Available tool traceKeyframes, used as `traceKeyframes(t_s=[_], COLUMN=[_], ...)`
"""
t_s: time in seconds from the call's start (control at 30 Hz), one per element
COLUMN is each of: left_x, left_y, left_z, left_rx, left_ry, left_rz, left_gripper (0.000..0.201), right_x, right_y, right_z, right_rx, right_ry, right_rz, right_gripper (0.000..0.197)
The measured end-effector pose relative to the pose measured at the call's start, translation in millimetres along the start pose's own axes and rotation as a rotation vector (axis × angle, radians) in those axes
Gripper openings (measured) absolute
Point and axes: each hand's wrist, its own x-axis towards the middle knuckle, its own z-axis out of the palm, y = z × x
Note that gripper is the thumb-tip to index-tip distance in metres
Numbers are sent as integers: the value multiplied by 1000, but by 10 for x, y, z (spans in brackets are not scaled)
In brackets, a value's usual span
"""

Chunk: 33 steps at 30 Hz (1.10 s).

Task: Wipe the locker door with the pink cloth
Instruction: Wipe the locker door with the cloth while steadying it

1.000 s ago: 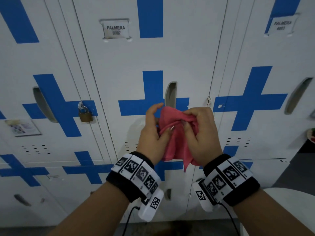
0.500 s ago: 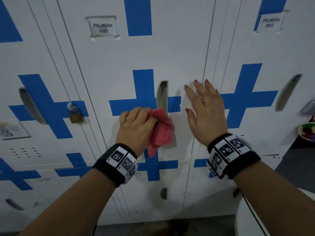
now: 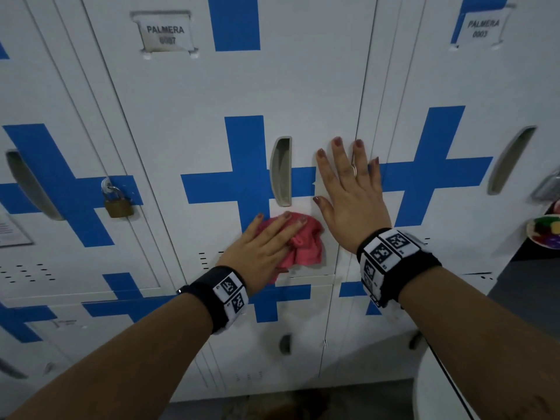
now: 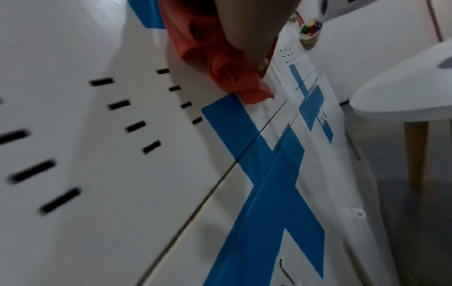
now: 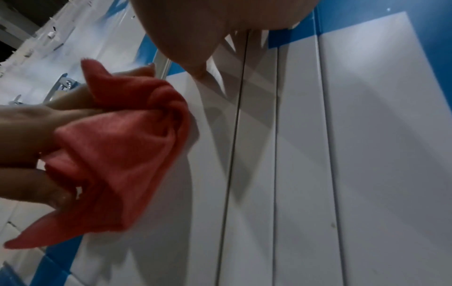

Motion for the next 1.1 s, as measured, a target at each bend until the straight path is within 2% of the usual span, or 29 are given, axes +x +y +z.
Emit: traceKeyframes(t_s=[0.1,0.23,0.6,0.93,1.1], left_x=[136,223,286,-9,-226], left_y=[78,236,656,473,326], left_z=[-1,29,102,145,171], left_rx=[53,121,23,50,7], left_ry=[-65,-228,-439,-498,-487], left_rz=[78,134,208,229,225], left_gripper=[81,77,66,69,61], right_x=[3,-1,1,-8,-3], right_y=[14,24,42,49,46], right_z=[35,64,96,87,79], right_rx=[-14,-38,-42,-58,-68], right_ry=[8,20,36,26,18], right_rz=[-9,-17,-24,-32,-32], right_gripper=[69,68,67,66,65])
